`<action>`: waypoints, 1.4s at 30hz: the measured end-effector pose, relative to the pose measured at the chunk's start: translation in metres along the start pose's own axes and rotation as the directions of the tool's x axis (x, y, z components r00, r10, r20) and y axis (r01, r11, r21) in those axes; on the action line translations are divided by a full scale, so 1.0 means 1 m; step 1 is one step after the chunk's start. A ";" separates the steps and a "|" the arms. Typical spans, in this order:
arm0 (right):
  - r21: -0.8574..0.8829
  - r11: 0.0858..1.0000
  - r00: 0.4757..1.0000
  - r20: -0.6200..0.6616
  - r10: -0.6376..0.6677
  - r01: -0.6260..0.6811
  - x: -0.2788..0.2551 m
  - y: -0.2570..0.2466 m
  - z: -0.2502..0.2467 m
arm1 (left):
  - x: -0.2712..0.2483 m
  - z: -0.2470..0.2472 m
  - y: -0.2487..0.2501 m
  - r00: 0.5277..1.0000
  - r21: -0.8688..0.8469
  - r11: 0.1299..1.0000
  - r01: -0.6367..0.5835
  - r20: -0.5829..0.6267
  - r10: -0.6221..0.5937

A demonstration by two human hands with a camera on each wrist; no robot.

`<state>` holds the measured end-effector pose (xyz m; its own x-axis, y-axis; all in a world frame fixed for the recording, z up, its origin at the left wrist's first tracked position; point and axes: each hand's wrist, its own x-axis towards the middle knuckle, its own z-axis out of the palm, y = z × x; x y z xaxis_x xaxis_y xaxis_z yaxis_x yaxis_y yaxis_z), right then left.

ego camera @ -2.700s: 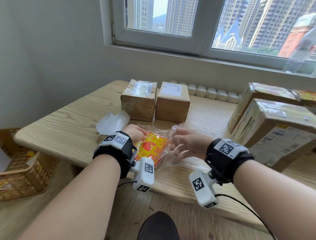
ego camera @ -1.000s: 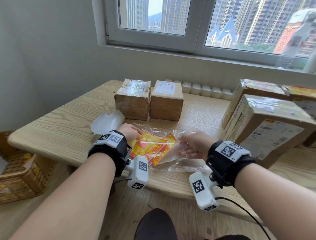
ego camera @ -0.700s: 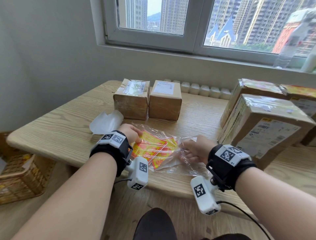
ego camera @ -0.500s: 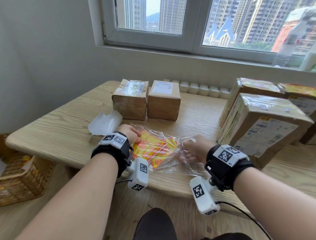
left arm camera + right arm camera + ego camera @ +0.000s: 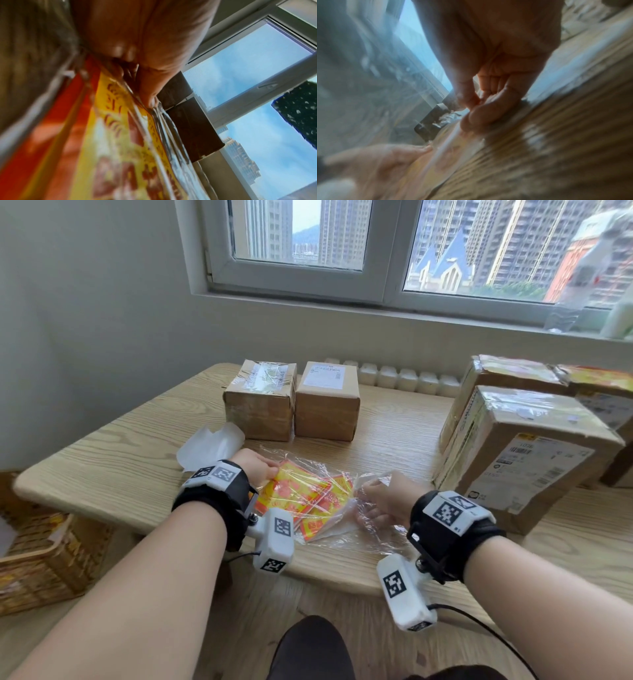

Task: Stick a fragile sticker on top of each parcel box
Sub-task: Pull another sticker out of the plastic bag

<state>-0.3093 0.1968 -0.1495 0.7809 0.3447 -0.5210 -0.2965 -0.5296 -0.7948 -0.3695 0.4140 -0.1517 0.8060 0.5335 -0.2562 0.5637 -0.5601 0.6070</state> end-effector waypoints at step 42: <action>-0.194 0.979 0.994 0.102 -0.049 0.068 0.001 -0.005 -0.019 | -0.023 0.035 0.054 0.926 -0.137 0.935 -0.328 0.150 0.347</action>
<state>-0.2961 0.1850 -0.1401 0.7341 0.4475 -0.5108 -0.1304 -0.6453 -0.7528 -0.3509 0.3496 -0.1390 0.9689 0.2043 -0.1394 0.2376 -0.6122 0.7542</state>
